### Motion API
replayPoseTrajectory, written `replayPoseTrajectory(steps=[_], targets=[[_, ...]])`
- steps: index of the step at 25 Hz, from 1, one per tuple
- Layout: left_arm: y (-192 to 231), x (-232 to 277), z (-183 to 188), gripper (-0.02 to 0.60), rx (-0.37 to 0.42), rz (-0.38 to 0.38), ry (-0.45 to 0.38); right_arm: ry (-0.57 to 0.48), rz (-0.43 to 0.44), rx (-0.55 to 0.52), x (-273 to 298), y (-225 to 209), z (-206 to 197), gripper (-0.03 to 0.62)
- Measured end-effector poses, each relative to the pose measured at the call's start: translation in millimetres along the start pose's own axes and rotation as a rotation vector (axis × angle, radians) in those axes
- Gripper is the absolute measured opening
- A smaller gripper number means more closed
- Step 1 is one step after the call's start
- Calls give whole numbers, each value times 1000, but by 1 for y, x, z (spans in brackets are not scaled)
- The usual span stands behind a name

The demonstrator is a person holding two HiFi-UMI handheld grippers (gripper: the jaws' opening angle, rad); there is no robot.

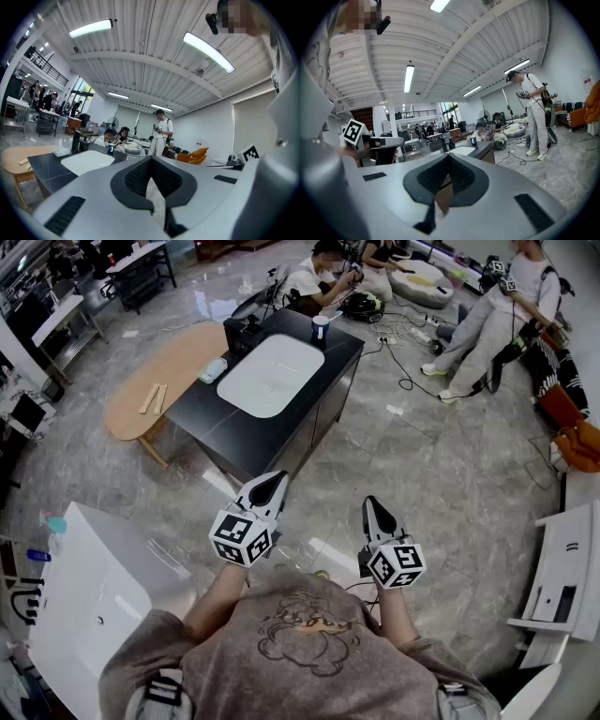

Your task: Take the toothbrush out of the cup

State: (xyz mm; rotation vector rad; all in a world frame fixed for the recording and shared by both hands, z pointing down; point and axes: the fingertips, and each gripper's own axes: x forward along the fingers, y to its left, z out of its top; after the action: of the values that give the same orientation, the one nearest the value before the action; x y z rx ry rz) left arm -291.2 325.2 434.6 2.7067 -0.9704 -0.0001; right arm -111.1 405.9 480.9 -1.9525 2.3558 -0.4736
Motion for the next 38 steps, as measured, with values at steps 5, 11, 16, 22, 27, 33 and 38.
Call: replayPoseTrajectory(steps=[5,11,16,22,27,33,38], targets=[[7,-4,2,20,-1,5,-3,0,-2,-5,3,6,0,2],[11,-10,4,20,9,-1,-5,-14,-2,27,0,14,-2,2],[14,-11,5,20,9,-29,-6,-22,-27,19,-5,22,-4,2],[18,-8,-5,20,4,-68,5,-25,-52,35,-4,27,-16,2],[21,1,-4,20,11,-84,6,-46,-80,40,1,20,-12,3],[32,35,-2,20,16,-72,8,-41,-92,19,25,-6,-8,3],[41,75,5,20,19,-67,5,-26,-75,21,55,-34,0,3]])
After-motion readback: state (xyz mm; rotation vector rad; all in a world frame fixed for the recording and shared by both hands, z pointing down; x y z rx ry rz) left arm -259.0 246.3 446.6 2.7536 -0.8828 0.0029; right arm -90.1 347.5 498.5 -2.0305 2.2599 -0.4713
